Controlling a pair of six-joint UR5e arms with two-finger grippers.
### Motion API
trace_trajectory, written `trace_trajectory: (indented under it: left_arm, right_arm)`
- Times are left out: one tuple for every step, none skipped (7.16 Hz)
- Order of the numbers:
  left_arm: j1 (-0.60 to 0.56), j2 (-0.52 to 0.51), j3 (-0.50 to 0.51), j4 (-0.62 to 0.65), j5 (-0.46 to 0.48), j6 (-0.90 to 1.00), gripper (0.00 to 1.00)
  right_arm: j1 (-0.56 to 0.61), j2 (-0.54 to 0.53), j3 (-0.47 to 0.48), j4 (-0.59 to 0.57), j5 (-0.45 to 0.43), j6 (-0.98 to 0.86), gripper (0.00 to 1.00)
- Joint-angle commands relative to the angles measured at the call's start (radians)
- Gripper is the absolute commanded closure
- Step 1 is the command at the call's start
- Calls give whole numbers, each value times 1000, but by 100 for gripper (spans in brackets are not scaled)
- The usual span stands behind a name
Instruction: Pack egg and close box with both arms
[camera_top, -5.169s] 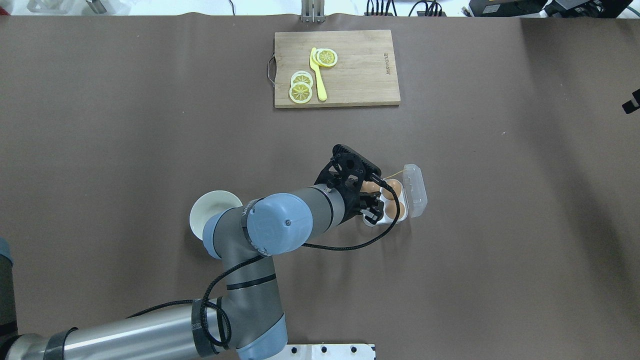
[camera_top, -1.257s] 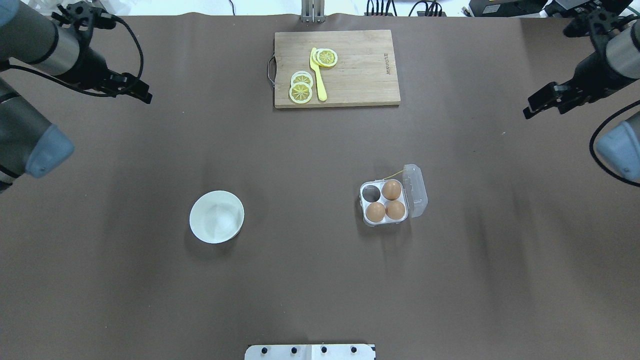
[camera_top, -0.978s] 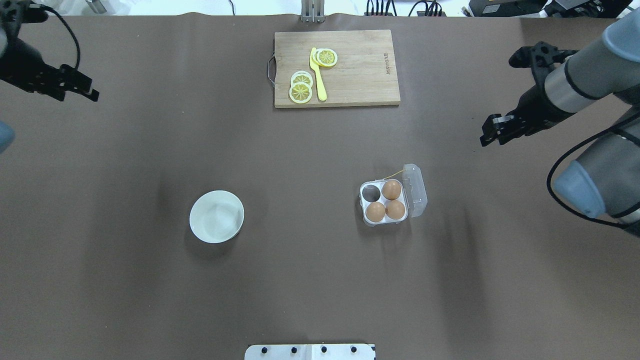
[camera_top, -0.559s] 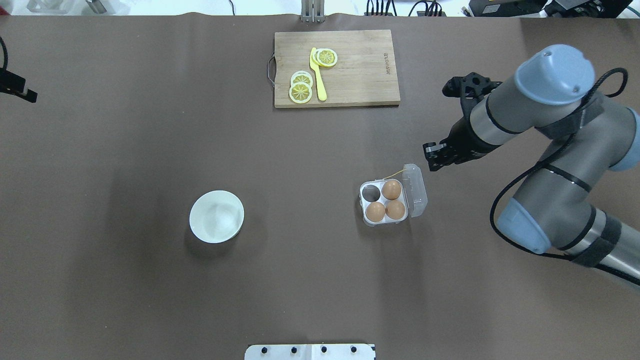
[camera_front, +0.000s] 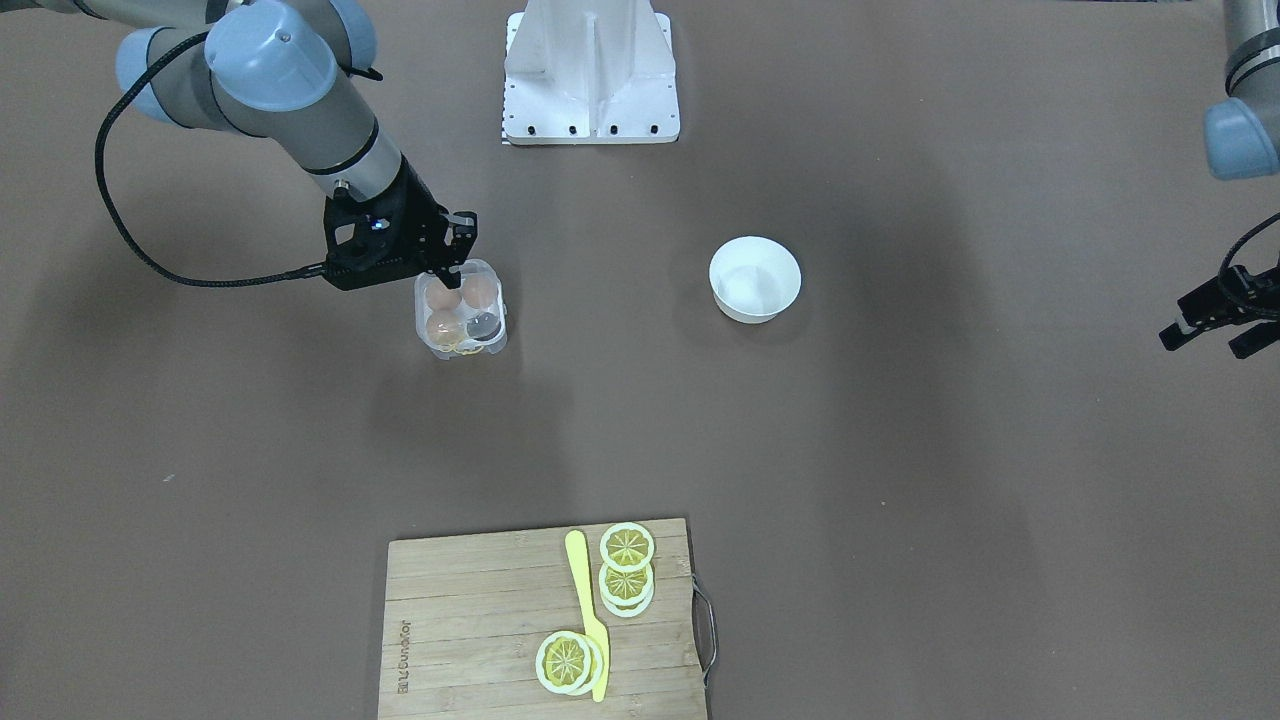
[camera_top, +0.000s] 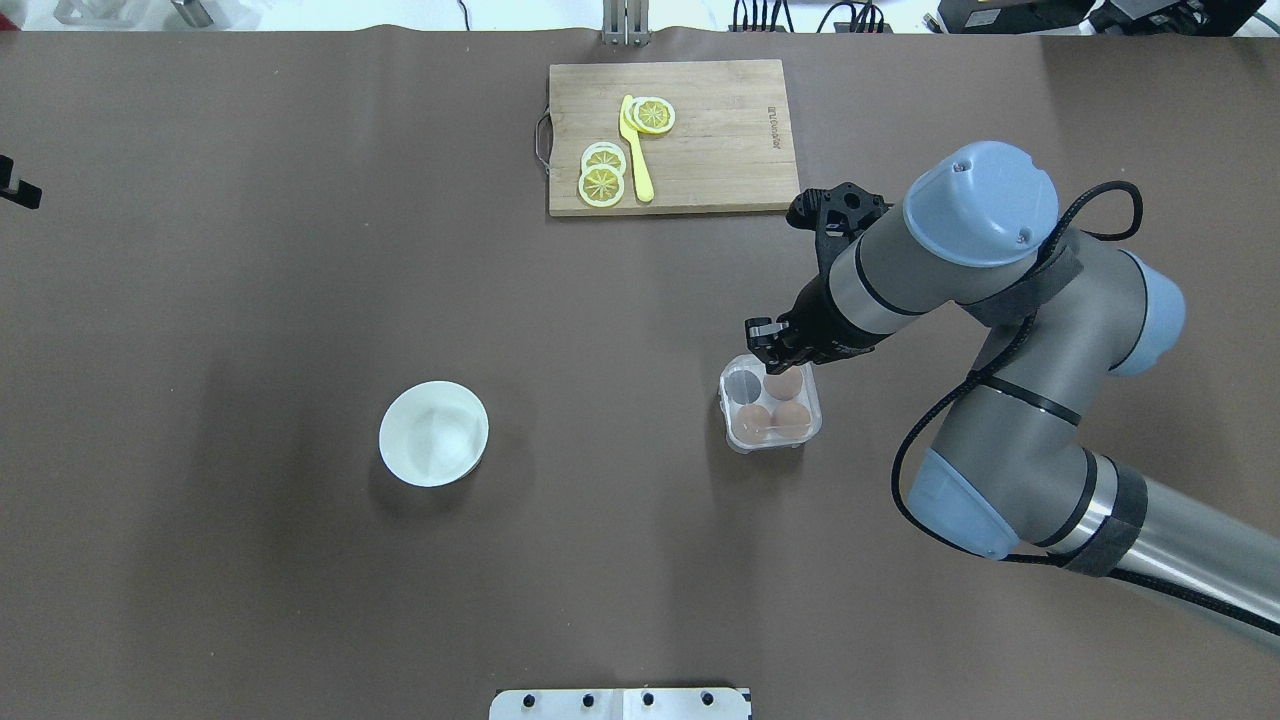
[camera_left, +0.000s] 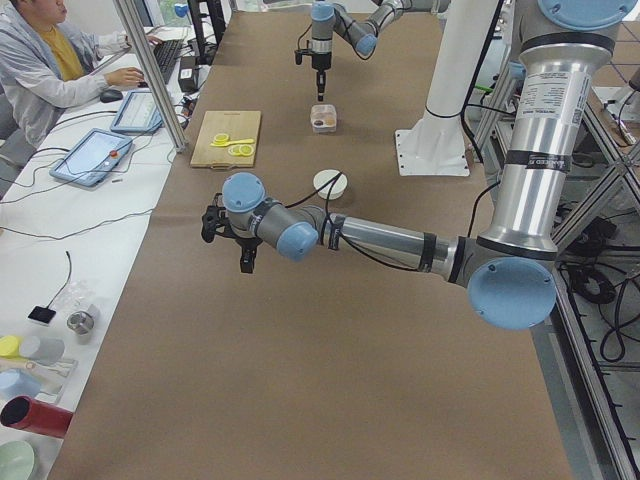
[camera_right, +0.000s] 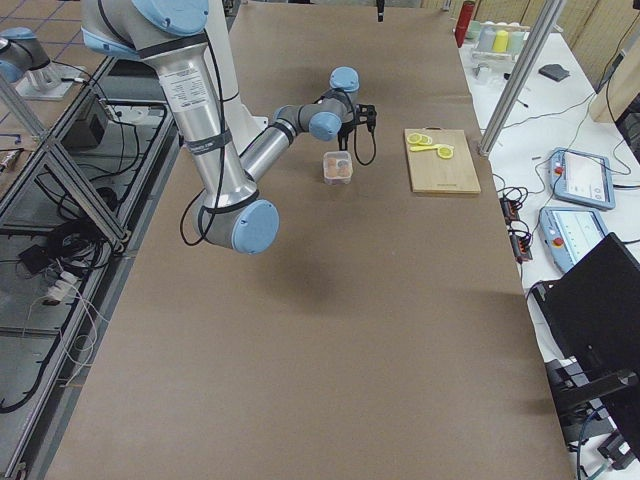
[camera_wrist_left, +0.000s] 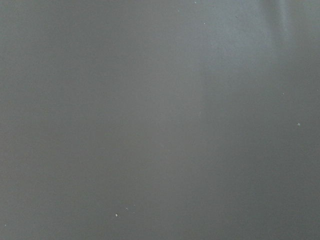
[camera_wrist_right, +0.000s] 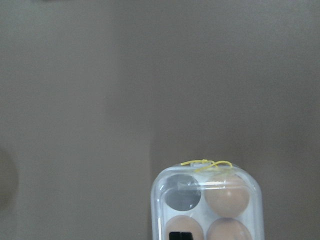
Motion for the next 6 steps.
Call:
trace_trajectory:
  left_arm:
    - [-14, 16, -2, -8, -5, 4, 3]
    - [-21, 16, 0, 3, 1, 21, 3]
    - [-52, 22, 1, 3, 1, 71, 3]
    - [-60, 45, 1, 3, 1, 98, 3]
    - [-64, 49, 3, 3, 2, 100, 3]
    - [-67, 83, -2, -3, -2, 130, 3]
  right_arm:
    - [64, -5, 28, -14, 47, 7, 100]
    - [173, -40, 31, -16, 128, -10, 100]
    - [266, -81, 28, -16, 157, -81, 100]
    - [357, -158, 28, -28, 202, -199, 100]
    - [446, -234, 24, -40, 242, -356, 93]
    - [518, -313, 16, -40, 256, -504, 43]
